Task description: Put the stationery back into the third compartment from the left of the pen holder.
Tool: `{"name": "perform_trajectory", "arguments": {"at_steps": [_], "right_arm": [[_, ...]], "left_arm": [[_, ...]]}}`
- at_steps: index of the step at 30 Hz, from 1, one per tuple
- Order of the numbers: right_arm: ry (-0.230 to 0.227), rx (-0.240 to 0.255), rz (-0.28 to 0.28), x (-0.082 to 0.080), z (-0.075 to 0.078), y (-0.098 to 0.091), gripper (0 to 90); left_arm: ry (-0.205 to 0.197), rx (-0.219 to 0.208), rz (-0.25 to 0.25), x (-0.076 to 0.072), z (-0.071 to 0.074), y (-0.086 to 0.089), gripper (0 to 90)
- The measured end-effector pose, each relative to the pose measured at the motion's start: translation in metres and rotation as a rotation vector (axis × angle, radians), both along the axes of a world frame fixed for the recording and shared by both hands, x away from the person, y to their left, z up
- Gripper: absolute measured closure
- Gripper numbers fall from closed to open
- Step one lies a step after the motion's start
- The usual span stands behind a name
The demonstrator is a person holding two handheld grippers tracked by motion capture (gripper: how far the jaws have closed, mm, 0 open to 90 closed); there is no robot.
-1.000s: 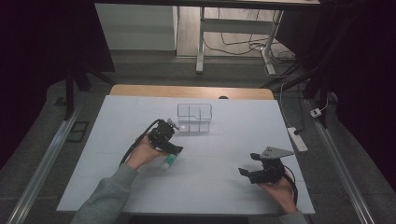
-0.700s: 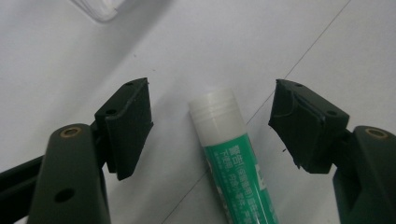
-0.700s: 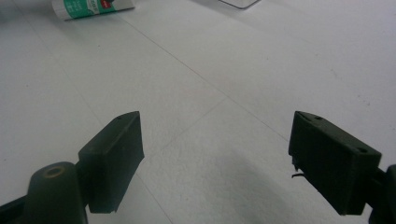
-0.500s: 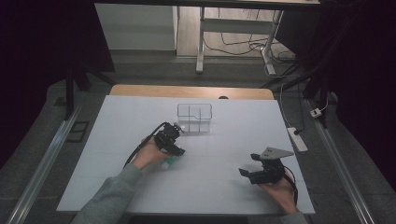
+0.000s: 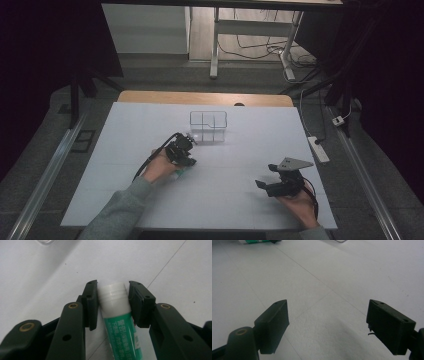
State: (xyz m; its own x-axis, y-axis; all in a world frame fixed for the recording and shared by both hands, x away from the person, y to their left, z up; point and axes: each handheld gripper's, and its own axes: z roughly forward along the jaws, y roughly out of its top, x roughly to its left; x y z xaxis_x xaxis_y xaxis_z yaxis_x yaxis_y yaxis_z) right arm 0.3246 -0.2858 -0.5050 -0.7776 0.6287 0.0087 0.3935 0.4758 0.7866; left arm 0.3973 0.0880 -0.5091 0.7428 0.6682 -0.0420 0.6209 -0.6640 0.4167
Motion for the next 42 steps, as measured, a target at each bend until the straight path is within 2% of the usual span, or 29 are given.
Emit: {"name": "perform_trajectory", "arguments": {"at_steps": [6,14,21,28,42], "right_arm": [[-0.008,0.002,-0.003,-0.001,0.002,-0.002,17.7],[-0.012,-0.001,-0.003,-0.002,0.002,-0.001,17.8],[-0.017,-0.001,-0.005,-0.002,0.003,-0.001,17.8],[-0.019,-0.002,-0.004,-0.002,0.003,-0.001,17.8],[-0.018,-0.007,-0.004,-0.001,0.002,-0.001,17.9]], "left_arm": [[-0.037,-0.097,0.011,-0.002,0.017,0.015,63.4],[-0.051,-0.185,0.012,-0.005,0.033,0.036,64.1],[-0.082,-0.259,0.023,-0.008,0.047,0.050,64.1],[-0.112,-0.319,0.032,-0.012,0.058,0.061,64.1],[-0.159,-0.394,0.032,-0.015,0.068,0.074,64.1]]}}
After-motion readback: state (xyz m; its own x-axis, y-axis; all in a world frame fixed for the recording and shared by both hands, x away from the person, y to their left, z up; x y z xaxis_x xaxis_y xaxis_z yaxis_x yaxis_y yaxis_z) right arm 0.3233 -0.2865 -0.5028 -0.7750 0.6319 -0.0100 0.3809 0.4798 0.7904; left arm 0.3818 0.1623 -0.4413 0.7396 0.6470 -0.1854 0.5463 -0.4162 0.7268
